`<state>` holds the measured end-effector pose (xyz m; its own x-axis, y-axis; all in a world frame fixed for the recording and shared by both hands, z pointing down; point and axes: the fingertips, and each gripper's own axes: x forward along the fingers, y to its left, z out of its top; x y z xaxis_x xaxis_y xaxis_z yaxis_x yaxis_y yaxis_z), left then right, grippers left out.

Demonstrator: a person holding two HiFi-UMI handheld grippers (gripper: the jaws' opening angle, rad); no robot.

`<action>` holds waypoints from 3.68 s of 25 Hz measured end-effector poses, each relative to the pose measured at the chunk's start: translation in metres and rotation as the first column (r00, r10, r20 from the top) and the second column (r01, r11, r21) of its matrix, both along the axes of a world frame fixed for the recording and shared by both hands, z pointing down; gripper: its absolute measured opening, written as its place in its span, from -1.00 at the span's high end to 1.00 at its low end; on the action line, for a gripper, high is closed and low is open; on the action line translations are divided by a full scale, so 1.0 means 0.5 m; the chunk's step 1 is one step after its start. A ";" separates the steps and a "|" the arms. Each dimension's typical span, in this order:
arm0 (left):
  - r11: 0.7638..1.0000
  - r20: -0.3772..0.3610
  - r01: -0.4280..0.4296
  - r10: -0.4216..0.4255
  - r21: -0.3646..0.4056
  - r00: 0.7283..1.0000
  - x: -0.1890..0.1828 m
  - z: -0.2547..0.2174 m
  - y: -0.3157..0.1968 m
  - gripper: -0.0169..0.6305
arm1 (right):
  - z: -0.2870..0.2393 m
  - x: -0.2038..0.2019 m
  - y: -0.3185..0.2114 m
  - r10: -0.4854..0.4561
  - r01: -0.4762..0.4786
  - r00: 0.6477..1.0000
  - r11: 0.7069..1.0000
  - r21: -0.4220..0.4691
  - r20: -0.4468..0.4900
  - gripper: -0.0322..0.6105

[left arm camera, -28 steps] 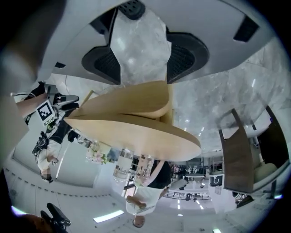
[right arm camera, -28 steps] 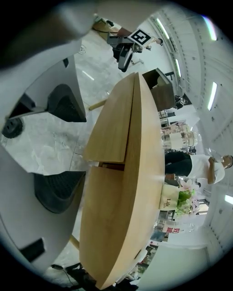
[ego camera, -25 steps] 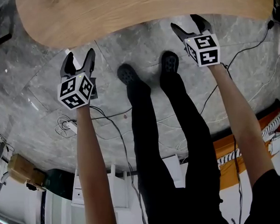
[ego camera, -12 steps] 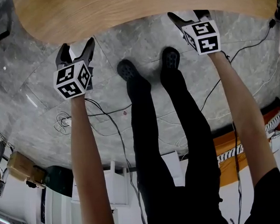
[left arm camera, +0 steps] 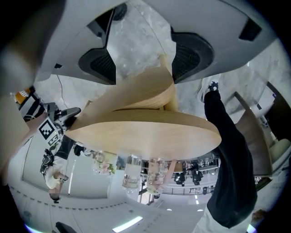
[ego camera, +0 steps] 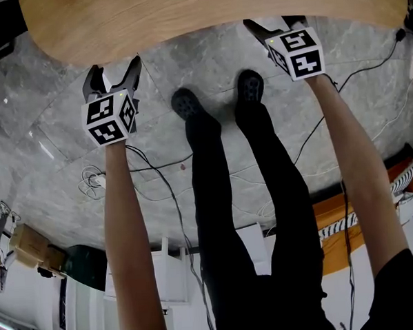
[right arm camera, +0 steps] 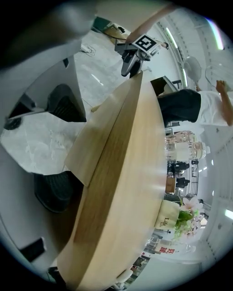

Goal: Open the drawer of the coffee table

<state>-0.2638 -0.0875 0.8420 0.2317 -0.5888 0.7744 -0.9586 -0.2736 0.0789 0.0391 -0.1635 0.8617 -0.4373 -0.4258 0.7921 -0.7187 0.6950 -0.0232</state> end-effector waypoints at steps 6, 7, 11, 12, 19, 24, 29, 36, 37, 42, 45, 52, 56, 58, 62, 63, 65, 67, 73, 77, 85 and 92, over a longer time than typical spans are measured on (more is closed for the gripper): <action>0.999 -0.009 0.050 -0.051 -0.008 0.999 0.003 -0.002 0.002 -0.22 | 0.000 0.005 0.000 0.034 -0.034 0.999 0.999 -0.012 -0.007 0.00; 0.998 -0.010 0.058 -0.059 -0.013 0.998 0.003 -0.001 0.006 -0.22 | 0.001 0.006 0.004 0.033 -0.033 0.999 0.999 -0.015 -0.012 0.00; 0.997 -0.014 0.072 -0.073 -0.029 0.997 0.009 0.001 0.034 -0.22 | 0.002 0.009 0.030 0.026 -0.027 1.000 0.999 -0.035 -0.016 0.00; 0.996 -0.019 0.077 -0.078 -0.035 0.997 0.011 0.002 0.044 -0.22 | 0.003 0.012 0.041 0.029 -0.030 0.999 0.999 -0.044 -0.016 0.00; 0.992 -0.040 0.096 -0.099 -0.082 0.994 0.029 0.005 0.116 -0.22 | 0.008 0.033 0.113 0.028 -0.031 0.999 0.994 -0.104 -0.026 0.00; 0.987 -0.053 0.114 -0.121 -0.117 0.991 0.037 0.005 0.174 -0.21 | 0.011 0.042 0.166 0.034 -0.037 0.999 0.989 -0.144 -0.023 0.00; 0.981 -0.086 0.129 -0.142 -0.147 0.986 0.058 0.007 0.217 -0.21 | 0.013 0.059 0.200 0.039 -0.042 0.999 0.985 -0.167 -0.022 0.00; 0.975 -0.090 0.144 -0.161 -0.169 0.983 0.064 0.004 0.259 -0.21 | 0.011 0.063 0.239 0.032 -0.037 0.999 0.980 -0.194 -0.027 0.00; 0.975 -0.089 0.140 -0.158 -0.175 0.983 0.066 0.004 0.266 -0.22 | 0.011 0.065 0.244 0.035 -0.039 0.999 0.980 -0.197 -0.028 0.00; 0.972 -0.082 0.143 -0.161 -0.188 0.984 0.072 0.010 0.283 -0.21 | 0.012 0.072 0.262 0.035 -0.041 0.999 0.977 -0.211 -0.032 0.00; 0.968 -0.075 0.170 -0.186 -0.185 0.980 0.060 0.012 0.276 -0.22 | 0.018 0.065 0.274 0.035 -0.041 0.999 0.974 -0.222 -0.032 0.00; 0.961 -0.081 0.155 -0.177 -0.228 0.981 0.069 0.041 0.291 -0.22 | 0.043 0.072 0.282 0.053 -0.063 0.998 0.967 -0.248 -0.046 0.00; 0.960 -0.090 0.158 -0.183 -0.231 0.979 0.067 0.049 0.292 -0.22 | 0.054 0.070 0.282 0.042 -0.053 0.998 0.966 -0.253 -0.046 0.00; 0.961 -0.097 0.155 -0.181 -0.228 0.979 0.070 0.050 0.290 -0.23 | 0.054 0.071 0.281 0.043 -0.053 0.998 0.969 -0.241 -0.046 0.00; 0.962 -0.067 0.143 -0.163 -0.234 0.984 0.066 0.052 0.294 -0.27 | 0.052 0.068 0.281 0.063 -0.074 0.997 0.968 -0.241 -0.054 0.00; 0.959 -0.054 0.150 -0.167 -0.242 0.984 0.063 0.052 0.298 -0.27 | 0.047 0.069 0.282 0.070 -0.082 0.996 0.967 -0.242 -0.059 0.00; 0.951 -0.044 0.170 -0.188 -0.257 0.981 0.058 0.049 0.303 -0.27 | 0.034 0.072 0.285 0.080 -0.094 0.995 0.966 -0.243 -0.067 0.00; 0.949 -0.038 0.174 -0.190 -0.261 0.981 0.058 0.040 0.307 -0.27 | 0.018 0.077 0.291 0.078 -0.093 0.994 0.966 -0.240 -0.071 0.00; 0.952 -0.022 0.154 -0.166 -0.264 0.986 0.067 -0.021 0.319 -0.27 | -0.059 0.101 0.313 0.083 -0.099 0.994 0.966 -0.237 -0.077 0.00; 0.955 -0.039 0.160 -0.174 -0.248 0.984 0.096 -0.108 0.320 -0.27 | -0.153 0.107 0.322 0.087 -0.099 0.994 0.970 -0.221 -0.064 0.00; 0.962 -0.095 0.213 -0.232 -0.169 0.968 0.171 -0.331 0.286 -0.27 | -0.385 0.074 0.297 0.104 -0.096 0.993 0.983 -0.154 0.046 0.00; 0.966 -0.116 0.237 -0.248 -0.104 0.962 0.232 -0.518 0.260 -0.27 | -0.567 0.072 0.298 0.089 -0.079 0.991 0.992 -0.101 0.101 0.00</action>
